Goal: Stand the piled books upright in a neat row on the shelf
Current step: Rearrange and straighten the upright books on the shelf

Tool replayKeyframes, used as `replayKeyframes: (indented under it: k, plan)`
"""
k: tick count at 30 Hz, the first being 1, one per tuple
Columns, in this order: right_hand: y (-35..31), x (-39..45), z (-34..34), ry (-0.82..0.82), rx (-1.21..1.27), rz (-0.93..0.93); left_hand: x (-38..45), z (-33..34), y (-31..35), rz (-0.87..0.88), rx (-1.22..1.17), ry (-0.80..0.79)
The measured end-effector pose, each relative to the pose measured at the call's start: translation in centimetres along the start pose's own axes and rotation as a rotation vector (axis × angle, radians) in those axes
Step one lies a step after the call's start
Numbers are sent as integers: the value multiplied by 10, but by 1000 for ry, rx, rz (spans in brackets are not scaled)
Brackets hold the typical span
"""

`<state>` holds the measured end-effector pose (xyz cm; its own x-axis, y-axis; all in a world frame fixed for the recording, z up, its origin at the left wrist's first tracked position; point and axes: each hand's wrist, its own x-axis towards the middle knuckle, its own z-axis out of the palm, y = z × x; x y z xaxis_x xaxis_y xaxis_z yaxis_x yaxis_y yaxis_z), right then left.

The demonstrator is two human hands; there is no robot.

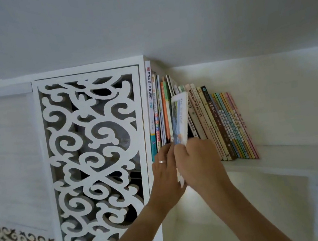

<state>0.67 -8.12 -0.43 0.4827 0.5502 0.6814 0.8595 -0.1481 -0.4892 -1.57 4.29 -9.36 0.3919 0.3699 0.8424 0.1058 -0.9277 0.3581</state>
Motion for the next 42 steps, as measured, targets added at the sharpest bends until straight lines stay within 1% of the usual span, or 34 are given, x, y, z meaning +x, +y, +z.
replayKeyframes:
  k: [1, 2, 3, 5, 7, 8, 9, 12, 14, 16, 18, 21, 23, 25, 27, 29, 30, 31, 32, 34, 35, 38, 42]
  plan:
    - [-2, 4, -7, -14, 141, 14, 4, 3, -2, -49, -33, -1]
    - [-5, 7, -15, -9, 250, -18, 8, 2, 1, -88, -71, -1]
    - [-6, 8, -19, -12, 331, -80, 12, 3, 4, -82, -127, 37]
    - [-6, 11, -27, -94, 487, -218, 20, 1, 13, -78, -201, 201]
    - [4, 15, -26, -169, 515, -313, 35, -8, 26, -142, -204, 347]
    - [11, 20, -23, -162, 479, -340, 44, -15, 33, -172, -179, 370]
    - [20, 25, -17, -116, 412, -355, 52, -20, 37, -191, -140, 368]
    - [51, 37, 11, 55, 229, -288, 81, -40, 53, -254, 67, 261]
    - [72, 42, 28, 146, 162, -254, 97, -51, 62, -230, 227, 182]
    - [86, 44, 40, 205, 99, -256, 105, -55, 69, -188, 361, 103]
    - [92, 46, 48, 225, 62, -274, 108, -53, 69, -169, 451, 39]
    - [93, 49, 55, 243, 29, -298, 117, -50, 62, -152, 535, -64]
    - [93, 52, 56, 259, 8, -303, 129, -51, 59, -140, 540, -168]
    - [93, 54, 55, 276, -12, -307, 142, -54, 57, -203, 483, -230]
    - [91, 55, 55, 289, -16, -315, 147, -51, 55, -224, 454, -243]
    - [91, 55, 55, 305, -17, -328, 141, -42, 50, -194, 469, -178]
    - [92, 55, 55, 308, -22, -332, 133, -34, 44, -153, 472, -89]
    - [93, 55, 55, 304, -33, -335, 126, -24, 36, -116, 430, 43]
    - [95, 55, 55, 295, -50, -337, 118, -14, 29, -94, 320, 173]
    - [101, 56, 54, 283, -91, -347, 109, 5, 17, -16, 137, 353]
    - [104, 56, 54, 284, -111, -358, 107, 14, 11, 31, 123, 417]
    - [112, 60, 53, 335, -132, -389, 108, 32, -5, 143, 240, 542]
    - [121, 66, 51, 404, -103, -425, 114, 41, -8, 144, 336, 569]
